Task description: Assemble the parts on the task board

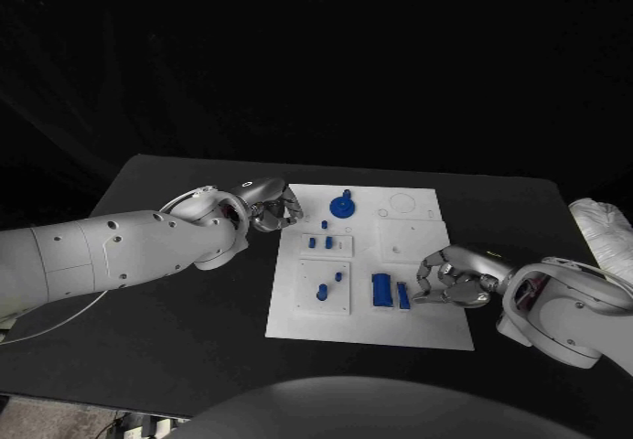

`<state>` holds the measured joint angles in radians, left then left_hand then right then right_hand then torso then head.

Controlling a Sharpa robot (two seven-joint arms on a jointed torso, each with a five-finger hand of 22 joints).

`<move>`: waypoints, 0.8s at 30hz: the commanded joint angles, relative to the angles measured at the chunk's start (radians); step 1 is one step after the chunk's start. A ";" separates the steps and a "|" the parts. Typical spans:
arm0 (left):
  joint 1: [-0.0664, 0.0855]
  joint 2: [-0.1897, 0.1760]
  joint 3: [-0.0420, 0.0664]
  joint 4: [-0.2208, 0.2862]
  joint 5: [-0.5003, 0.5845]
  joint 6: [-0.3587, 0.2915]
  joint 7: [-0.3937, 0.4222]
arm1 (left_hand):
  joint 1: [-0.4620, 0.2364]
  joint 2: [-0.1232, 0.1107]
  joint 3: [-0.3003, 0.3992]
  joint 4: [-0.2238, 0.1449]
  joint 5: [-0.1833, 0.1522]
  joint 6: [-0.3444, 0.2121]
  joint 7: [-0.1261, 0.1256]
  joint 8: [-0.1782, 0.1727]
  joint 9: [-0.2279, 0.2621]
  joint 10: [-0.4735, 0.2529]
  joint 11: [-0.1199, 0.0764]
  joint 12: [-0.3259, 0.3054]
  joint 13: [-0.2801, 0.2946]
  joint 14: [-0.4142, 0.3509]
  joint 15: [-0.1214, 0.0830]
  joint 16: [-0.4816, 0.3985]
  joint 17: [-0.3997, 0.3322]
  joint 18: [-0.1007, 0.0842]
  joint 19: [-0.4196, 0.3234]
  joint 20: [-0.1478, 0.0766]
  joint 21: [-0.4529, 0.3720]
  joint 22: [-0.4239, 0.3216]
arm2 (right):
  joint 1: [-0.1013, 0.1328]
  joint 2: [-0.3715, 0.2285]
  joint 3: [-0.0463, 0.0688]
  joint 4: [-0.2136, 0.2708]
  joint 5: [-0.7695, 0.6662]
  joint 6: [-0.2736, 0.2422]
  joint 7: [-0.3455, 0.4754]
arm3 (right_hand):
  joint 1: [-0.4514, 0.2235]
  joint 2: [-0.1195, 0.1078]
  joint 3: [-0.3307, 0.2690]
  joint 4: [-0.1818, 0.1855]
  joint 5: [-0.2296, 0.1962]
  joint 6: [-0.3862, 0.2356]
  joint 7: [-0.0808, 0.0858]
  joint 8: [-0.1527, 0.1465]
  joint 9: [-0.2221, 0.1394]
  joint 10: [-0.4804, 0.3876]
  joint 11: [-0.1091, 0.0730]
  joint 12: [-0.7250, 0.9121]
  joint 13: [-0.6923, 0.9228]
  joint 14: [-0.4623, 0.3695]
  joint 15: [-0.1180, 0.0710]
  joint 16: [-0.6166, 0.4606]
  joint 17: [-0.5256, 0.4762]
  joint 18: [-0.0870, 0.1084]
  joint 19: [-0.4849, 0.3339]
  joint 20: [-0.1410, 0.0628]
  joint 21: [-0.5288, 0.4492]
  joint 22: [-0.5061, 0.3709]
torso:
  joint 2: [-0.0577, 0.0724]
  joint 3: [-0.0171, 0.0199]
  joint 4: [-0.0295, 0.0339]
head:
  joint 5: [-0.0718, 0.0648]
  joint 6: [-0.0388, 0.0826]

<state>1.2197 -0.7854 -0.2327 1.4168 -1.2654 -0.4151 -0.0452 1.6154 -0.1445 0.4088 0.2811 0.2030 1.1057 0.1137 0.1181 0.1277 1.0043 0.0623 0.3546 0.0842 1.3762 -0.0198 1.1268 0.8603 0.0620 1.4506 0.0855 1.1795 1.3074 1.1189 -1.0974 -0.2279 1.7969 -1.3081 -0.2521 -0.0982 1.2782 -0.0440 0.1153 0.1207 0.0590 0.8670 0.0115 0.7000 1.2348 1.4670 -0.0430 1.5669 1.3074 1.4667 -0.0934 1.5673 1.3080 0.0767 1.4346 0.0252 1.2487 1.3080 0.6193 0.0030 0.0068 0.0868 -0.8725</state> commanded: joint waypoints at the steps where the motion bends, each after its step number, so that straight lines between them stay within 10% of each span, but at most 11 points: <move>1: 0.000 0.000 0.001 0.003 0.003 -0.011 0.014 | 0.000 0.005 0.005 0.000 0.004 0.005 -0.001 0.006 0.001 0.006 0.002 0.006 0.001 -0.003 -0.002 0.003 0.001 0.012 -0.005 -0.001 0.004 0.166 | -0.006 0.009 0.000 -0.005 -0.075 -0.039 0.005 | 0.004 -0.011 -0.002 0.013 -0.005 0.004 0.001 0.040 0.026 0.104 -0.011 0.004 0.263 0.104 -0.006 0.003 0.263 -0.010 0.001 -0.009 0.004 0.175 | -0.001 0.0001 -0.0001 | 0.002 0.000; 24: 0.000 -0.001 0.001 0.002 0.003 -0.001 0.005 | 0.000 0.004 0.005 0.001 0.003 0.006 -0.001 0.006 0.002 0.009 0.002 0.008 0.002 -0.004 -0.001 0.002 -0.001 0.012 -0.005 -0.001 0.003 0.165 | -0.020 0.051 0.000 -0.034 -0.073 0.018 -0.026 | -0.034 -0.063 -0.036 0.088 -0.010 -0.019 -0.002 0.078 0.060 0.104 -0.012 0.004 0.263 0.104 -0.008 0.003 0.263 -0.007 -0.006 -0.012 -0.005 0.172 | 0.000 0.0001 -0.0003 | 0.003 0.000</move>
<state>1.2196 -0.7877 -0.2327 1.4172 -1.2650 -0.4165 -0.0442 1.6154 -0.1445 0.4087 0.2811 0.2030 1.1057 0.1137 0.1181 0.1278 1.0049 0.0629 0.3600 0.0845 1.3763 -0.0199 1.1268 0.8601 0.0620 1.4506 0.0855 1.1796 1.3073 1.1005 -1.0479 -0.2280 1.7638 -1.3695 -0.2667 -0.1144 1.2451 -0.1006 0.0792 0.2052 0.0541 0.8565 0.0099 0.7741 1.2936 1.4669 -0.0501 1.5670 1.3074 1.4666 -0.0933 1.5674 1.3077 0.0767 1.4306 0.0213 1.2486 1.3077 0.6188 0.0030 0.0063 0.0886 -0.8725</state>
